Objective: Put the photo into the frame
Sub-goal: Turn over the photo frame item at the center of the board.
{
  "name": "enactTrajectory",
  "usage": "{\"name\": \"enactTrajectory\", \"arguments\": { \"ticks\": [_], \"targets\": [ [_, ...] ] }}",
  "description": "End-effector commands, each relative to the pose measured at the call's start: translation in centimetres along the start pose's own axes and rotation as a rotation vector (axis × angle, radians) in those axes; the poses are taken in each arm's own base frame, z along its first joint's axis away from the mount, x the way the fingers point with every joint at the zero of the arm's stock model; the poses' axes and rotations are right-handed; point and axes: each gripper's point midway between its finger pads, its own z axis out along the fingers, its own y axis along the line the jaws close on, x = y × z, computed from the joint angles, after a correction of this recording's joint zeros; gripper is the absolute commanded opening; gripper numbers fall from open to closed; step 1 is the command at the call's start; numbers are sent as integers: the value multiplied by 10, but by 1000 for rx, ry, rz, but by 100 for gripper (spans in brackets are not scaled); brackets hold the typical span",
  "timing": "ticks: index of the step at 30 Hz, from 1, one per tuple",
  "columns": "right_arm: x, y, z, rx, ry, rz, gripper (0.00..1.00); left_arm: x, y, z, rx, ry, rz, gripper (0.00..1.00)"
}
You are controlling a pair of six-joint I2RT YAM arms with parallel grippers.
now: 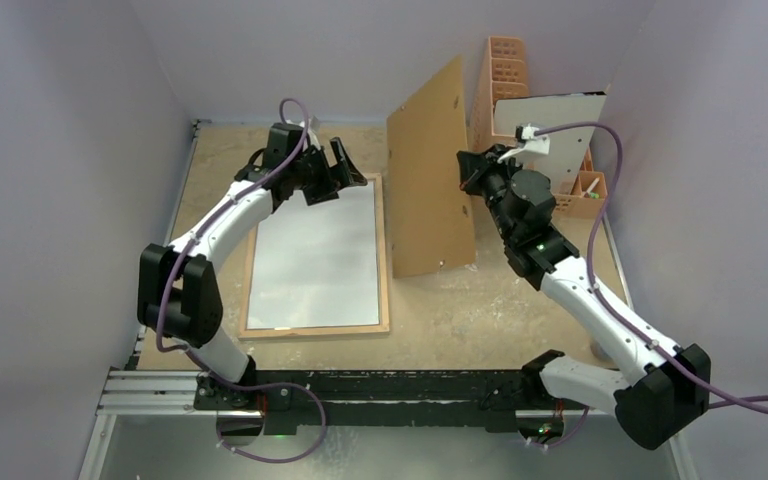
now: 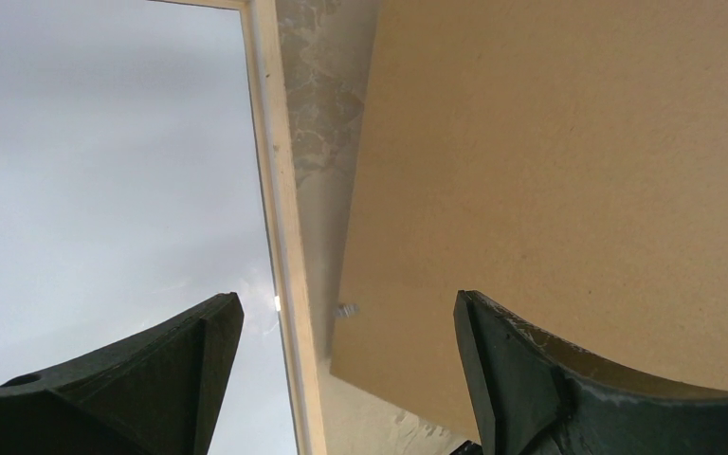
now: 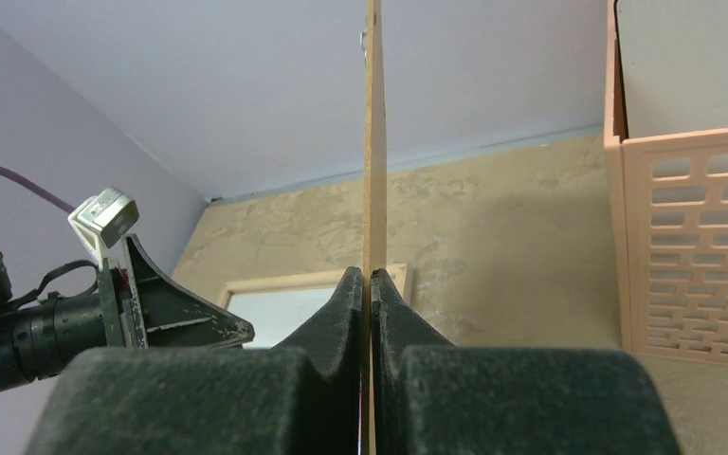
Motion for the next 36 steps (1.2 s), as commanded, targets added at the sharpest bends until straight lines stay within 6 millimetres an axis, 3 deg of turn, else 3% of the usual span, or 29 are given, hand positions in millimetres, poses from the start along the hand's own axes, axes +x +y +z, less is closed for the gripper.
{"name": "enactTrajectory", "arguments": {
  "ticks": [1, 6, 12, 17, 21, 25, 31, 36],
  "targets": [
    [-60, 26, -3, -95, -128, 103, 0, -7, -12, 6, 79, -14, -6, 86],
    [-65, 20, -1, -71, -90, 177, 0, 1, -11, 11, 108, 6, -37, 86],
    [-47, 13, 2, -82, 18, 303, 0, 28, -7, 14, 171, 60, -106, 86],
    [-36, 22, -2, -156, 80, 412, 0, 46, -2, 13, 210, 83, -116, 86],
    [-41, 33, -9, -200, 91, 474, 0, 56, -4, 7, 248, 98, -114, 86],
    [-52, 40, -17, -232, 87, 512, 0, 59, -28, -14, 396, 86, -115, 86],
    [-64, 48, -26, -269, 85, 561, 0, 49, -82, -72, 658, 22, -87, 86],
    [-70, 47, -35, -287, 43, 548, 0, 30, -108, -120, 801, -51, -94, 74]
  ]
}}
